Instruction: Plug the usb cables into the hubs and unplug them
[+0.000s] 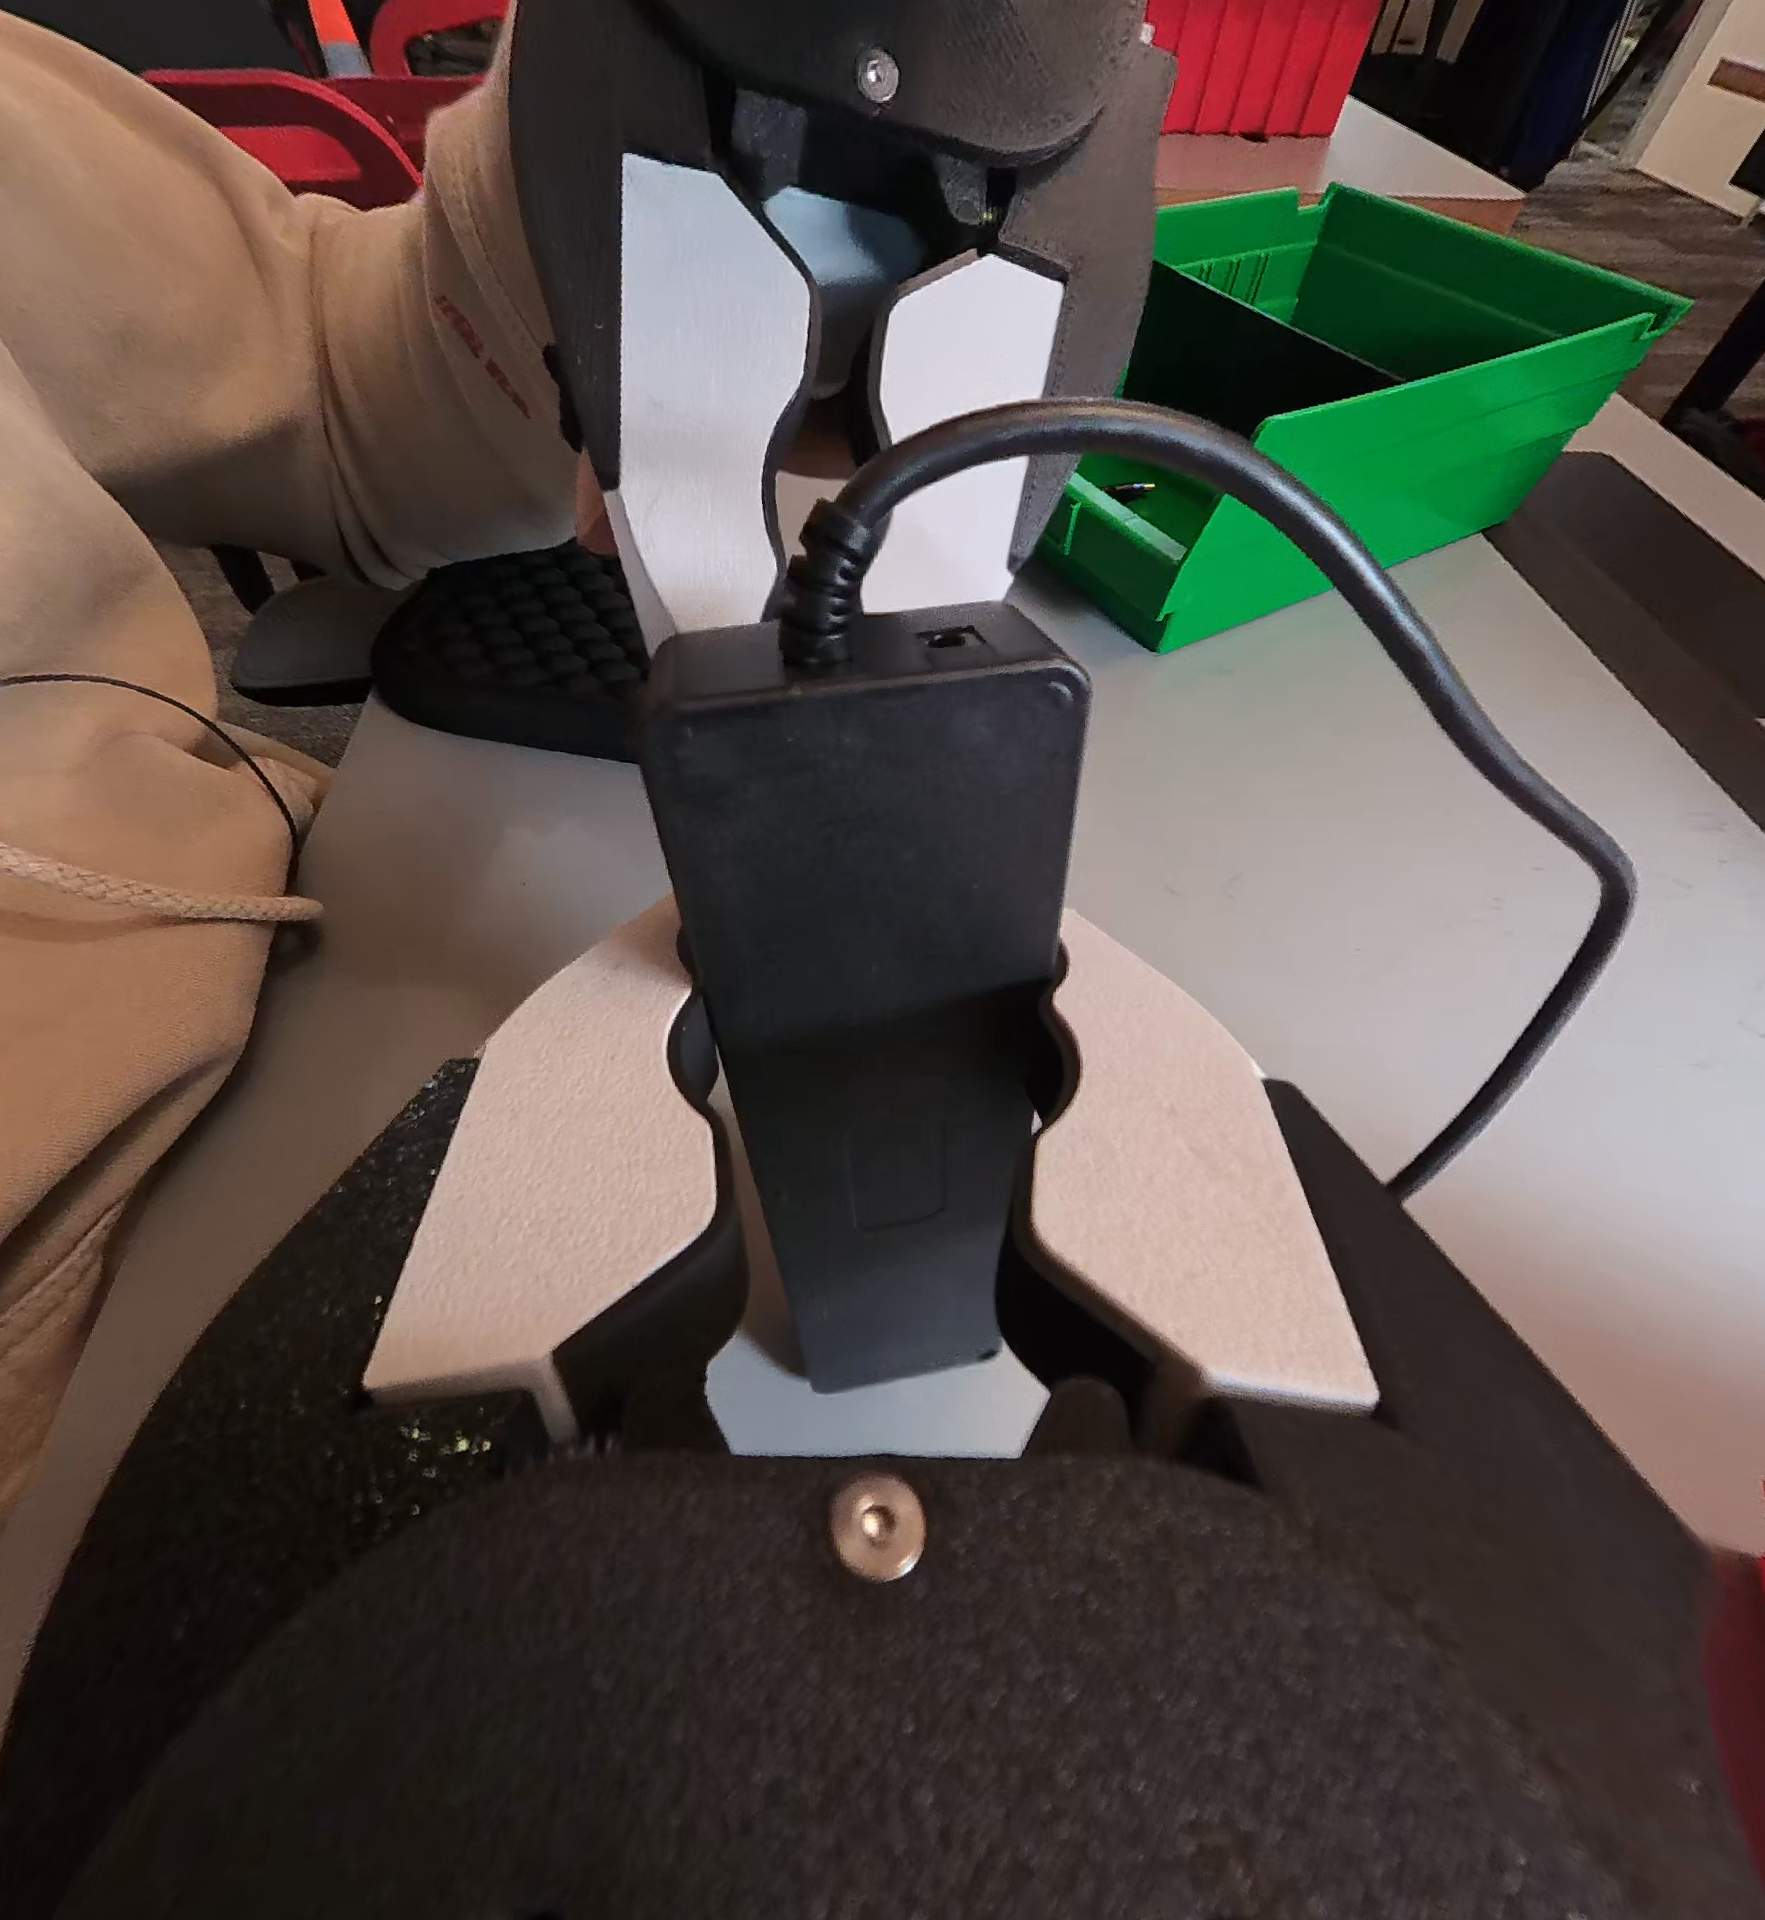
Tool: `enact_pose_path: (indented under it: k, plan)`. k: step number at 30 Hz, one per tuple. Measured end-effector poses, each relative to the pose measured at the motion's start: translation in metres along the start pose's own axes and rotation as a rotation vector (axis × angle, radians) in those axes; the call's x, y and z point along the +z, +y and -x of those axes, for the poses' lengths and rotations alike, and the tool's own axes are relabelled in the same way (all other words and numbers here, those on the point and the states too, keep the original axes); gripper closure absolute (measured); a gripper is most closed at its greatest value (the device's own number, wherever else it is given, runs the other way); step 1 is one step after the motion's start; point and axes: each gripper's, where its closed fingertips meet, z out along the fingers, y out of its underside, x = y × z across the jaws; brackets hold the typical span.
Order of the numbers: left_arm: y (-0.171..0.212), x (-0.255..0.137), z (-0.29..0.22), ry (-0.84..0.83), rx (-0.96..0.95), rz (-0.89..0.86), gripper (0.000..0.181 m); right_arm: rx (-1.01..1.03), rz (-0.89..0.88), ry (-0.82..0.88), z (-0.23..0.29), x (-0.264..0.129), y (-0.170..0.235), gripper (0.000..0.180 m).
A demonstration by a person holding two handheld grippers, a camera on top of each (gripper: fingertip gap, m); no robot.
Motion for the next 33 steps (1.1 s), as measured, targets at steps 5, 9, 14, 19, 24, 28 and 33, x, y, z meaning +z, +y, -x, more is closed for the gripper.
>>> enact_pose_path:
  k: [5, 9, 14, 19, 24, 28, 33]
  plan:
    - [-0.011, 0.003, -0.001, 0.052, 0.003, -0.096, 0.173, 0.029, -0.072, 0.021, -0.005, -0.006, -0.012, 0.123]
    - [-0.021, -0.002, -0.004, 0.114, -0.009, -0.179, 0.173, 0.069, -0.118, -0.006, -0.004, -0.011, -0.018, 0.123]
    - [-0.026, -0.008, -0.001, 0.127, -0.009, -0.232, 0.173, 0.065, -0.108, 0.003, -0.006, -0.013, -0.015, 0.122]
    - [-0.030, -0.020, -0.005, 0.143, 0.026, -0.271, 0.173, -0.013, -0.055, -0.007, 0.000, -0.008, -0.005, 0.121]
    - [-0.031, -0.020, -0.010, 0.160, 0.060, -0.280, 0.173, -0.056, -0.042, -0.005, 0.002, -0.004, -0.001, 0.120]
    - [-0.033, -0.021, -0.017, 0.166, 0.094, -0.292, 0.172, -0.072, -0.048, -0.008, 0.006, -0.001, -0.001, 0.122]
    - [-0.035, -0.077, 0.000, -0.005, 0.117, -0.410, 0.161, -0.001, -0.139, -0.028, -0.002, -0.016, -0.013, 0.123]
